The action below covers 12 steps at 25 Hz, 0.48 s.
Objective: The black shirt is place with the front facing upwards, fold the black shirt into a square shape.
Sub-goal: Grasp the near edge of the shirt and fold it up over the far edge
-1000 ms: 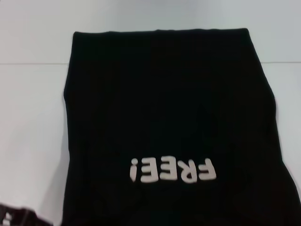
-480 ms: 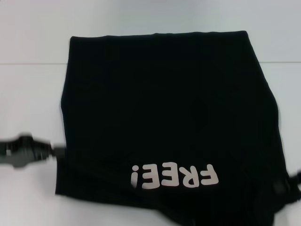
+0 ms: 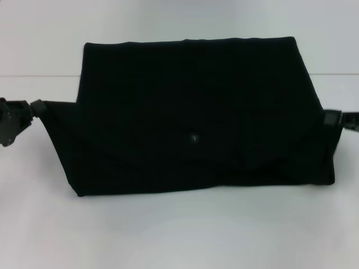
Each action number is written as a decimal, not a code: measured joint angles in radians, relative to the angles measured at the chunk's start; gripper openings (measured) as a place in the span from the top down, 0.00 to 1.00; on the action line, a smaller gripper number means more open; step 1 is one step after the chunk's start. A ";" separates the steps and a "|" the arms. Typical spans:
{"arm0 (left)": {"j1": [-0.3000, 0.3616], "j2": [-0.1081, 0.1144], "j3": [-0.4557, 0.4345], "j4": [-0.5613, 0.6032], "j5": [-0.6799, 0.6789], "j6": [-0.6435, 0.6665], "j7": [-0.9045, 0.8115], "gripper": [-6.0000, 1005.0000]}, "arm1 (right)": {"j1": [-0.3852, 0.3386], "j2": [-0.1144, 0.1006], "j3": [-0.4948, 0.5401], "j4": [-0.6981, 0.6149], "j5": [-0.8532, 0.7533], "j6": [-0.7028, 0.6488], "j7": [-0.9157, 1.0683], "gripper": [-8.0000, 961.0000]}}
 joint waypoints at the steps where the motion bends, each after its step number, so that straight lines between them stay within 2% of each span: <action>1: 0.003 -0.008 0.000 -0.001 -0.018 -0.016 0.012 0.86 | -0.005 0.006 0.001 0.001 0.029 0.021 -0.009 0.88; 3: 0.002 -0.016 0.000 -0.006 -0.044 -0.041 0.043 0.86 | -0.014 0.019 0.002 0.002 0.086 0.068 -0.038 0.87; 7: -0.024 -0.019 -0.001 -0.040 -0.079 -0.095 0.105 0.85 | -0.004 0.036 -0.001 0.005 0.156 0.130 -0.115 0.87; 12: -0.069 -0.031 0.012 -0.062 -0.105 -0.177 0.172 0.85 | 0.029 0.051 -0.027 0.013 0.171 0.237 -0.155 0.86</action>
